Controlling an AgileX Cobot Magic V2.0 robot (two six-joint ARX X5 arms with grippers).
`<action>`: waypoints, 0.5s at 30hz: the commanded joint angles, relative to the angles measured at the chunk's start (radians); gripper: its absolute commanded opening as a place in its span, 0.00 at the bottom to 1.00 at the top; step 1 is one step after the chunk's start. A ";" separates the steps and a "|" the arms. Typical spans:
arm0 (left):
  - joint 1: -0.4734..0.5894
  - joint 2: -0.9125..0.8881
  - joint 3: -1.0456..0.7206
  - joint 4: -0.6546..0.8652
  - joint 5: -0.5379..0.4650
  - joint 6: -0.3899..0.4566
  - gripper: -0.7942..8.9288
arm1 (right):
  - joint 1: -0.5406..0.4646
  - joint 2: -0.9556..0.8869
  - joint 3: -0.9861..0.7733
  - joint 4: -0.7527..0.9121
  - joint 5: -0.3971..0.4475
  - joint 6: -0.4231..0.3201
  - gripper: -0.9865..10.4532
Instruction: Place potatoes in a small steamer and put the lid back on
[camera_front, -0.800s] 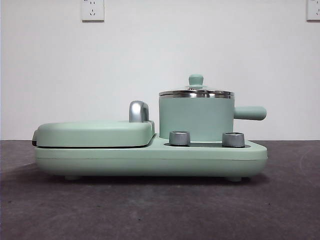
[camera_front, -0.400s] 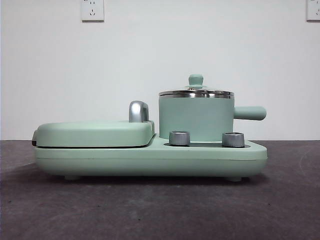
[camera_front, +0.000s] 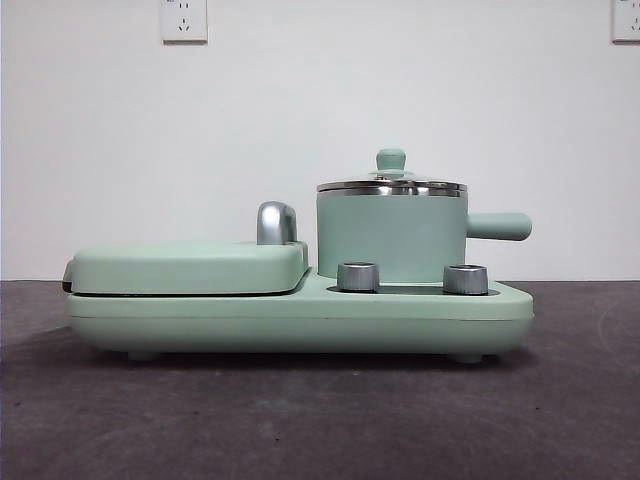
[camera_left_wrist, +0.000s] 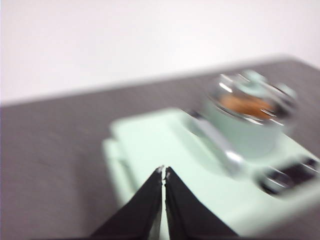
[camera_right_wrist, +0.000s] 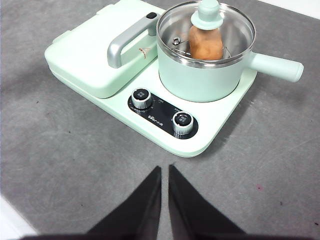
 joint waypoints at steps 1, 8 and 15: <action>0.090 -0.110 -0.220 0.201 -0.006 -0.008 0.09 | 0.006 0.002 0.006 0.010 0.000 0.013 0.10; 0.251 -0.343 -0.493 0.254 -0.024 -0.066 0.09 | 0.006 0.002 0.006 0.010 0.000 0.013 0.10; 0.273 -0.423 -0.562 0.223 -0.028 -0.071 0.09 | 0.006 0.002 0.006 0.011 0.000 0.013 0.10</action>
